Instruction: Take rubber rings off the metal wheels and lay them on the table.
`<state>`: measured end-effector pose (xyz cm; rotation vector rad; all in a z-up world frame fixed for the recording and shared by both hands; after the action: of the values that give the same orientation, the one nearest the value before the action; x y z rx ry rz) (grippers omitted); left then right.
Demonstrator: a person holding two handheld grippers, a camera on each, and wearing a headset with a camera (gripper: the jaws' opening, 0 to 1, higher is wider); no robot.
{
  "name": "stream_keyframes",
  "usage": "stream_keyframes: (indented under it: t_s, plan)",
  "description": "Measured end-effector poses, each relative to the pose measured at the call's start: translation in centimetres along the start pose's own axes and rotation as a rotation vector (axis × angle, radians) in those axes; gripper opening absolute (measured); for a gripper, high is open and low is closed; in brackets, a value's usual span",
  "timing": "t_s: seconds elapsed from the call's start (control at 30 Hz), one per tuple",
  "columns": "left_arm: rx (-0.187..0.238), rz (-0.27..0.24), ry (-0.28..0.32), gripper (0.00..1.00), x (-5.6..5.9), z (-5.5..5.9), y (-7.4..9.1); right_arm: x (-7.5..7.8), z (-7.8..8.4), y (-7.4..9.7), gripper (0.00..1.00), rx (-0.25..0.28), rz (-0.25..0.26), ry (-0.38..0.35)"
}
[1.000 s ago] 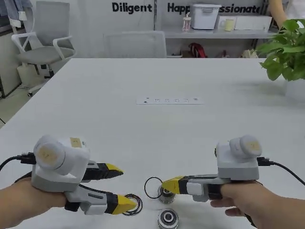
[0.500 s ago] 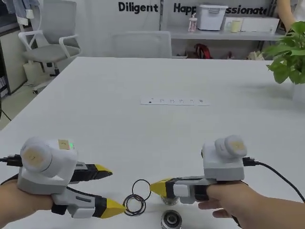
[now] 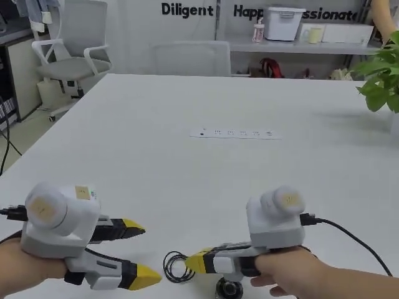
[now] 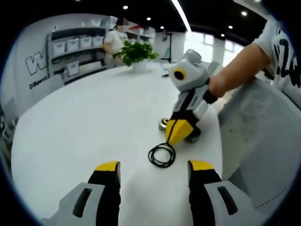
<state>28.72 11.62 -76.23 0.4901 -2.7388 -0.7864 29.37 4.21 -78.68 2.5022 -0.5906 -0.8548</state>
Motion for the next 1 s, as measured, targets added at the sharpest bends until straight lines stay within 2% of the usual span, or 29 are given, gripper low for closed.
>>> stream_keyframes:
  t_s: [0.2, 0.53, 0.7, 1.0]
  plan:
    - [-0.001, 0.000, -0.001, 0.59, 0.1, 0.0, 0.0, -0.1, 0.4, 0.3, 0.06, -0.015, 0.008, 0.059]
    - [0.007, 0.011, -0.007, 0.59, 0.6, -0.4, 0.1, -0.3, -1.1, 2.3, 0.15, 0.046, 0.002, 0.094]
    - [0.004, 0.015, -0.016, 0.60, 0.8, -0.5, 0.5, -0.2, -2.2, 4.0, 0.18, 0.096, 0.006, 0.125]
    - [0.016, 0.007, -0.021, 0.61, 0.8, -0.9, 1.5, 0.8, -2.4, 7.7, 0.27, 0.149, 0.042, 0.206]
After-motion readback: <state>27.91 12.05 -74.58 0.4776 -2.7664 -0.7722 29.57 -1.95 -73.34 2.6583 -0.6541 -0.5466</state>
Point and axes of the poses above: the centre of the closed fingertips' face, and the gripper's own axes: y roughly backward along the fingers, x roughly to its right, z roughly out of its underside, the point moved 2 cm from there along y, roughly backward along the fingers, and after that the axes turned 10 degrees about z, right-handed, at the moved point
